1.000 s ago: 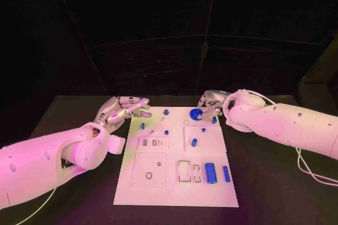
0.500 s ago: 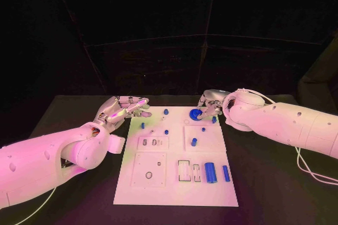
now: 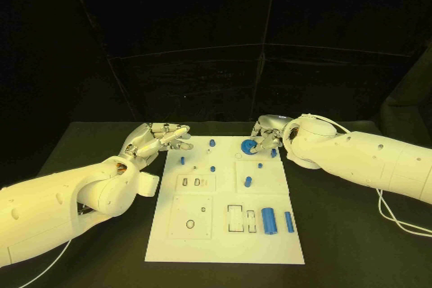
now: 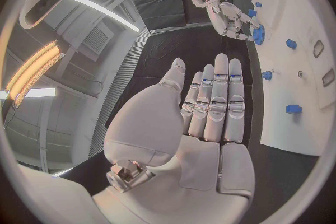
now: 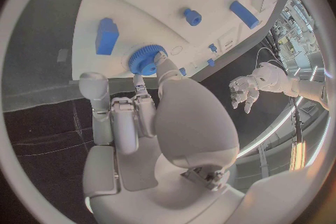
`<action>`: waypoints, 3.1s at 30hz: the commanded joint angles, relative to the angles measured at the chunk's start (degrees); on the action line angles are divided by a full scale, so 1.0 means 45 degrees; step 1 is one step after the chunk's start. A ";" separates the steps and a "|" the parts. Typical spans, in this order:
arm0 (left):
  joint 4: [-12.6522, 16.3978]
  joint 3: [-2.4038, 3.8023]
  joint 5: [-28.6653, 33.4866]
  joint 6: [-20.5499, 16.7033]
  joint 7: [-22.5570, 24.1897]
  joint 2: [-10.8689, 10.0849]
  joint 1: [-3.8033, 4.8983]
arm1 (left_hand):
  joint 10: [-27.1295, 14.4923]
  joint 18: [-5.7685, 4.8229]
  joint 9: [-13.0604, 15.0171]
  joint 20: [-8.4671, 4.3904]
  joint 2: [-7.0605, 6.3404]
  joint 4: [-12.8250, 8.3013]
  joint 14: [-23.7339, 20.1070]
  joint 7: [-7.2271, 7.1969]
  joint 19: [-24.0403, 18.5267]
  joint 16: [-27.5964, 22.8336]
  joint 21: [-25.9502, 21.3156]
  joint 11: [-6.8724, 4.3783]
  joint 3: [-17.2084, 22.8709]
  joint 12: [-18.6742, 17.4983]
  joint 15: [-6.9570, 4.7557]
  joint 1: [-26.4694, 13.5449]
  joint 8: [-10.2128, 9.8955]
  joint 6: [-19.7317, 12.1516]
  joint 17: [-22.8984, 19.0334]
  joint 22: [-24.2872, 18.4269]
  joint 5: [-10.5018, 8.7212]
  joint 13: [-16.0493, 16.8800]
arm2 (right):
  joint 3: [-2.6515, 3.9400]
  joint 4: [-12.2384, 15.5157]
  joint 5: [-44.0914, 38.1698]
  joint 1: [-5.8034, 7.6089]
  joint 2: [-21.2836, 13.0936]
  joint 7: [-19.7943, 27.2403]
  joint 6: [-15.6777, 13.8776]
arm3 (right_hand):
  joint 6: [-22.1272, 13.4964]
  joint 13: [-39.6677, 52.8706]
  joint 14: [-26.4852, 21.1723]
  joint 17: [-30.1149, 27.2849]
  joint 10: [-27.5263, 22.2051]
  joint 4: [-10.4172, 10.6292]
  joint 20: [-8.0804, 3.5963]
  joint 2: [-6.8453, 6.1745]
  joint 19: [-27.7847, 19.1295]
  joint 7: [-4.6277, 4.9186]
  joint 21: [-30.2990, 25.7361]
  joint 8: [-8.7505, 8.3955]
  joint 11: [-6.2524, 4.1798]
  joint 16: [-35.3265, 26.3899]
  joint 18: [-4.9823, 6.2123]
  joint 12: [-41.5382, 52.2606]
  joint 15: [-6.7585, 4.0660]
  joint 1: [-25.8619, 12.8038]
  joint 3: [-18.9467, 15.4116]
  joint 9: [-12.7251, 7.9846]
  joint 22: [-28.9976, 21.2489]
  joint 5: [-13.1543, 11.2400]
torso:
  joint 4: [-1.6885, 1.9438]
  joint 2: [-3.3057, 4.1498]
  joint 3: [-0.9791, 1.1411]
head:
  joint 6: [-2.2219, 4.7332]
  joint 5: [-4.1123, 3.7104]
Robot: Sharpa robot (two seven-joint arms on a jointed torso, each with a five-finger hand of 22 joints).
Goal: Assemble the parts on the task board
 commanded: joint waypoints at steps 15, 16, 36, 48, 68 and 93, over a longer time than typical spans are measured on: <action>-0.0005 0.0008 0.0014 0.0176 -0.0011 0.0019 0.0016 | 0.0062 0.0094 -0.0007 -0.0002 0.0105 -0.0139 0.0044 0.0032 0.0068 -0.0085 -0.0094 0.0026 0.0000 -0.0076 -0.0024 0.0035 -0.0092 0.0047 0.0026 -0.0022 0.0030 -0.0024 | -0.0010 0.0069 -0.0678 0.0000 0.0098 -0.0046 -0.0388 | 0.0332 0.1270 0.1097 0.2182 0.0253 -0.0105 -0.0041 0.0299 0.0172 -0.0065 0.0180 0.0124 -0.0051 0.0084 -0.0126 0.0218 0.0017 0.0226 0.0488 0.0072 0.0198 0.0004 | 0.0056 -0.0025 -0.0014 | -0.0061 -0.0031; -0.0005 0.0008 0.0014 0.0179 -0.0014 0.0019 0.0016 | 0.0062 0.0094 -0.0007 -0.0002 0.0105 -0.0139 0.0044 0.0032 0.0068 -0.0085 -0.0094 0.0026 0.0000 -0.0076 -0.0024 0.0035 -0.0092 0.0047 0.0026 -0.0022 0.0030 -0.0024 | -0.0010 0.0070 -0.0729 -0.0001 0.0105 -0.0051 -0.0401 | 0.0517 0.1367 0.1101 0.2204 0.0320 -0.0209 -0.0065 0.0448 0.0194 -0.0108 0.0207 0.0204 -0.0090 0.0091 -0.0131 0.0280 -0.0018 0.0405 0.0671 0.0096 0.0242 -0.0261 | 0.0060 -0.0026 -0.0015 | -0.0066 -0.0036; -0.0011 0.0007 0.0014 0.0234 -0.0108 0.0007 0.0016 | 0.0043 0.0092 -0.0013 -0.0001 0.0100 -0.0195 0.0046 0.0053 0.0076 -0.0110 -0.0111 0.0041 -0.0004 -0.0122 -0.0019 0.0069 -0.0131 0.0015 0.0046 -0.0034 0.0029 -0.0030 | -0.0008 0.0822 -0.1638 -0.0033 0.0033 0.0014 -0.1432 | 0.1657 0.1790 0.1138 0.2404 0.0627 -0.1037 -0.0417 0.0613 0.0332 -0.0422 0.0417 0.0164 -0.0388 0.0152 -0.0199 0.0473 -0.0365 0.0394 0.2905 0.0031 0.0555 0.0314 | 0.0112 -0.0067 -0.0010 | -0.0096 -0.0066; -0.0001 0.0006 0.0014 0.0303 -0.0156 0.0000 0.0016 | 0.0023 0.0089 -0.0016 0.0004 0.0092 -0.0217 0.0044 0.0076 0.0081 -0.0134 -0.0126 0.0061 -0.0027 -0.0163 -0.0008 0.0053 -0.0165 -0.0016 0.0063 -0.0045 0.0025 -0.0034 | -0.0004 0.2033 -0.1890 -0.0032 0.0337 -0.0612 -0.2255 | 0.1702 0.1793 0.1148 0.2454 0.0636 -0.0852 -0.0397 0.0391 0.0370 -0.0434 0.0454 0.0041 -0.0391 0.0167 -0.0209 0.0456 -0.0346 -0.0254 0.3054 0.0018 0.0622 -0.0020 | 0.0225 -0.0071 -0.0035 | -0.0078 -0.0099; -0.0018 0.0006 0.0014 0.0318 -0.0171 0.0024 0.0017 | 0.0023 0.0089 -0.0016 0.0004 0.0092 -0.0217 0.0044 0.0076 0.0081 -0.0134 -0.0126 0.0061 -0.0027 -0.0163 -0.0008 0.0053 -0.0165 -0.0016 0.0063 -0.0045 0.0025 -0.0034 | -0.0023 0.0726 -0.2389 -0.0300 0.2254 -0.0907 -0.1613 | 0.1664 0.1787 0.1153 0.2477 0.0628 -0.0820 -0.0387 0.0330 0.0377 -0.0418 0.0457 -0.0048 -0.0382 0.0174 -0.0212 0.0439 -0.0329 -0.0438 0.3178 0.0006 0.0629 0.0048 | 0.0249 -0.0081 -0.0026 | -0.0197 0.0062; -0.0036 0.0006 0.0014 0.0364 -0.0220 0.0042 0.0018 | 0.0019 0.0088 -0.0015 0.0008 0.0090 -0.0225 0.0041 0.0082 0.0081 -0.0148 -0.0136 0.0069 -0.0042 -0.0180 -0.0001 0.0039 -0.0178 -0.0022 0.0072 -0.0052 0.0023 -0.0034 | -0.0033 0.0294 -0.2450 -0.0367 0.2634 -0.1466 -0.1234 | 0.0716 0.1168 0.1150 0.2488 0.0122 -0.0516 -0.0131 -0.0527 0.0269 -0.0097 0.0357 -0.0732 -0.0090 0.0174 -0.0198 -0.0097 -0.0032 -0.1487 0.2669 -0.0033 0.0469 -0.0171 | 0.0250 -0.0095 -0.0009 | -0.0234 0.0016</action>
